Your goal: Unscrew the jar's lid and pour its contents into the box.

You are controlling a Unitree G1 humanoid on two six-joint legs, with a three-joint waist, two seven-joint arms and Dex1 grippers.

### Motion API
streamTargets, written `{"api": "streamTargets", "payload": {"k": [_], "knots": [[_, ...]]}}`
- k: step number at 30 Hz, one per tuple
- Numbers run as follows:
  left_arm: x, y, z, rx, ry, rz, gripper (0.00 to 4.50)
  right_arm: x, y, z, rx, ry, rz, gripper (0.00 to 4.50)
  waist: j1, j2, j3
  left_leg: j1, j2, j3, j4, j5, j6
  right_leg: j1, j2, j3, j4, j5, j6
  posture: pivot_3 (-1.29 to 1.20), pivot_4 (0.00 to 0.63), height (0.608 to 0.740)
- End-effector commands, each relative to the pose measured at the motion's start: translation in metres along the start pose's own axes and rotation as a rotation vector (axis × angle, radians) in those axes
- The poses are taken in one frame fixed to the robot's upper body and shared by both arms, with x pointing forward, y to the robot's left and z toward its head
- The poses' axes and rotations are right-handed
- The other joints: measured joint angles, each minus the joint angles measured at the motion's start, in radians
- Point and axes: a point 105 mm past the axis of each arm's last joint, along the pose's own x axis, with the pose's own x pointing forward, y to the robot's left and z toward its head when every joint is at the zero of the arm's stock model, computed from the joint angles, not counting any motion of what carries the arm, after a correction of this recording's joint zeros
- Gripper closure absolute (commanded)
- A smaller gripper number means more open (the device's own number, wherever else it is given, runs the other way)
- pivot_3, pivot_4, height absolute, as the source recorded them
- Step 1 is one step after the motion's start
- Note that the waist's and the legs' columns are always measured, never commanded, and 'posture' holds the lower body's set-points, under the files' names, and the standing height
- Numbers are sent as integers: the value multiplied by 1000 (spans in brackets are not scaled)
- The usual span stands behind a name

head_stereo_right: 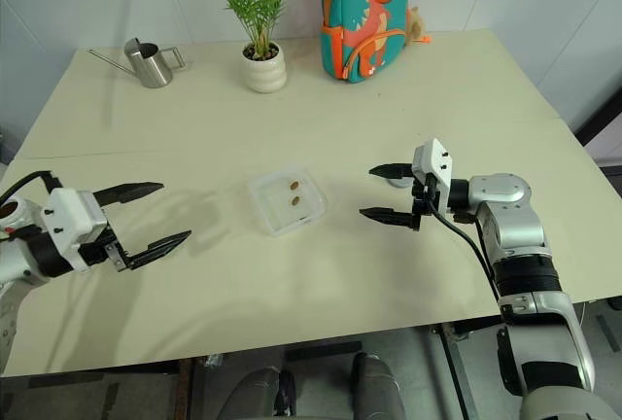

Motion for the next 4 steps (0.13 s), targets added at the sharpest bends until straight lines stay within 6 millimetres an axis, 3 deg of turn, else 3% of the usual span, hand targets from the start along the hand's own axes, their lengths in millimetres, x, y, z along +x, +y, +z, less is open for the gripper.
{"api": "streamTargets", "payload": {"k": [1,4], "knots": [[3,0,-1,30,10,-45,25,-9,-6,10,-48,-14,-35,0,0,0,0,0,0,0,0,0,0,0,0,0,0,0,0,0,150,740],[7,2,2,25,-10,-28,25,-11,-7,11,-44,-16,-47,0,0,0,0,0,0,1,0,0,0,0,0,0,0,0,0,0,150,740]]}}
